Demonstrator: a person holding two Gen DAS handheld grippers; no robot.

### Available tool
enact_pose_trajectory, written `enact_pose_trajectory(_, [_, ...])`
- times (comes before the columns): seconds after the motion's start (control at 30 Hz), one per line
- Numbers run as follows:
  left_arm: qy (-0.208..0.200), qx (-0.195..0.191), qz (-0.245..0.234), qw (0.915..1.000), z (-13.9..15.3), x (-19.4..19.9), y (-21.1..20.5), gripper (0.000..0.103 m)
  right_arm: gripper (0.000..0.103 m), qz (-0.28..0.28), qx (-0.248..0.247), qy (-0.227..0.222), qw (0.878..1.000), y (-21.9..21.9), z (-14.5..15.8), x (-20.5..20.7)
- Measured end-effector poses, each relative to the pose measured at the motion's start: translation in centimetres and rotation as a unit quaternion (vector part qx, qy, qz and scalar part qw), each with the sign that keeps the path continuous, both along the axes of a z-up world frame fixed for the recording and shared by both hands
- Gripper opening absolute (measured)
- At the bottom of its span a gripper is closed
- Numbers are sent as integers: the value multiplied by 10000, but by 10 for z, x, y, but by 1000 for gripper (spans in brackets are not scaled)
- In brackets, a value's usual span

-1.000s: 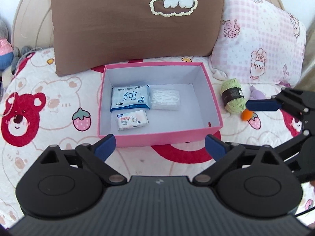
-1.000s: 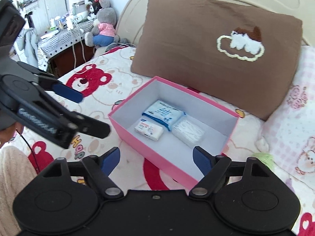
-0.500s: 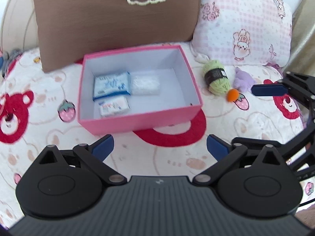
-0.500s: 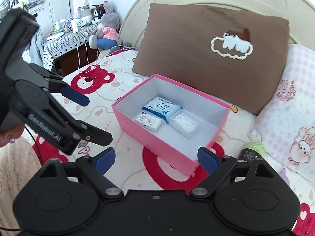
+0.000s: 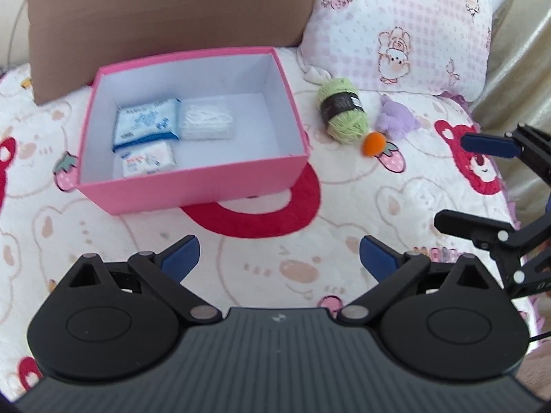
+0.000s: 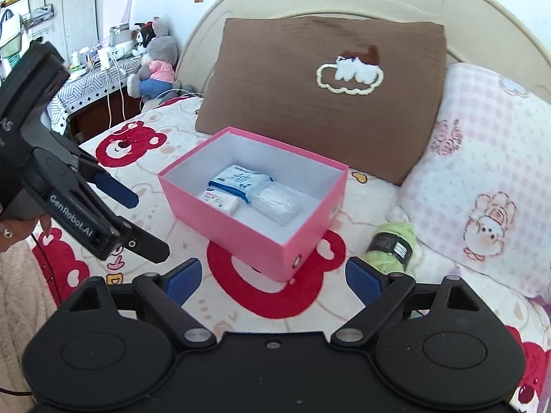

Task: Organize objects
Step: 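Raise the left tool out of the pink box and back away, then move the left tool toward the orange makeup sponge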

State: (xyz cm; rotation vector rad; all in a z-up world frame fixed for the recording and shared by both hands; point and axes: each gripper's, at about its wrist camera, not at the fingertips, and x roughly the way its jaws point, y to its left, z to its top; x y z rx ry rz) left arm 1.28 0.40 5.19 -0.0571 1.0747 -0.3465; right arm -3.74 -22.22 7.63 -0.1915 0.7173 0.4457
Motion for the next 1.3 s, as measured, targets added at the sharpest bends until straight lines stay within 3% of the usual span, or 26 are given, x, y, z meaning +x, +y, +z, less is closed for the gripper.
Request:
enact_pose_trajectory(0.27, [-38,-36,-148,9999,-5,1,-20,100,93,-209,-67,21,9998,-19,-8,-9])
enact_pose_trajectory(0.47, [121,-65,-9,9999,-27,11,-38,100,93,-537,-141,-38,9984,-31,-12,-15])
enact_pose_trajectory(0.93, [442,-552,67,9975,-58,33,-71,98,93,-836,-390,35,9957,-61,-46,-6])
enact_pose_trajectory(1.3, [499,-421,-73,9978,-83,55,-111,98,93,-1121,-520,166,9922,-89,-74,13])
